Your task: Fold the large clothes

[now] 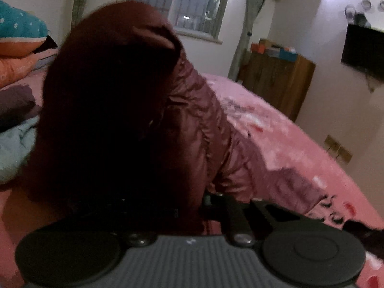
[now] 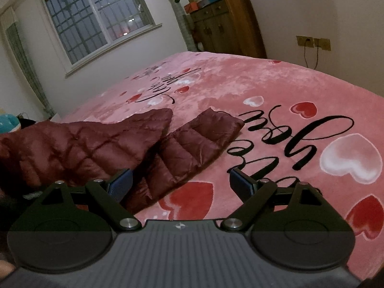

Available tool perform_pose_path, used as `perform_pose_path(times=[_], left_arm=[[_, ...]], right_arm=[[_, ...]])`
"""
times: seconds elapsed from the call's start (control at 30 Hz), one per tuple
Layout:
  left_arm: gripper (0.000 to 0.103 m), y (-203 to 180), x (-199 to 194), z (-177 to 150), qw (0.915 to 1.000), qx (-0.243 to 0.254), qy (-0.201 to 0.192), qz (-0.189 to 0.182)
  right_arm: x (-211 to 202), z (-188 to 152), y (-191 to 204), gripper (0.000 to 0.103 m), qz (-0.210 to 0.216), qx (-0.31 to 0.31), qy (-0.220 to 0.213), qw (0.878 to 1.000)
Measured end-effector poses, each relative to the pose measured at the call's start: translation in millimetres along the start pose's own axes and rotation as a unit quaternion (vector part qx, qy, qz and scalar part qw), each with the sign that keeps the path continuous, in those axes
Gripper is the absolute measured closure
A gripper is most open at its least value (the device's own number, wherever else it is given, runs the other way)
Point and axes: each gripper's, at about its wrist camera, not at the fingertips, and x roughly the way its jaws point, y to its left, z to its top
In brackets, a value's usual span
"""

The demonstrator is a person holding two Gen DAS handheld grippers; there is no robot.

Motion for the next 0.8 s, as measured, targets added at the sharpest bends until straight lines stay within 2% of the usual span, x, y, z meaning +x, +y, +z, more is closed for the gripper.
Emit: perform_pose_path(times=[0.23, 0.4, 0.57, 0.8], left_arm=[[0.093, 22, -78, 26, 0.9987, -0.004, -0.050, -0.013], [0.093, 42, -133, 25, 0.9974, -0.005, -0.072, -0.004], [0.093, 68, -166, 2, 0.9981, -0.020, -0.052, 0.026], [0.093, 106, -176, -33, 0.9968, -0.047, 0.003, 0.065]], right_arm=[[-4, 0, -2, 0.000, -0.003, 0.001, -0.004, 1.000], [-6, -1, 0, 0.000, -0.003, -0.005, -0.005, 1.000], [-7, -3, 5, 0.000, 0.001, -0.022, -0.003, 1.000], [-6, -9, 14, 0.000, 0.014, -0.048, 0.013, 0.999]])
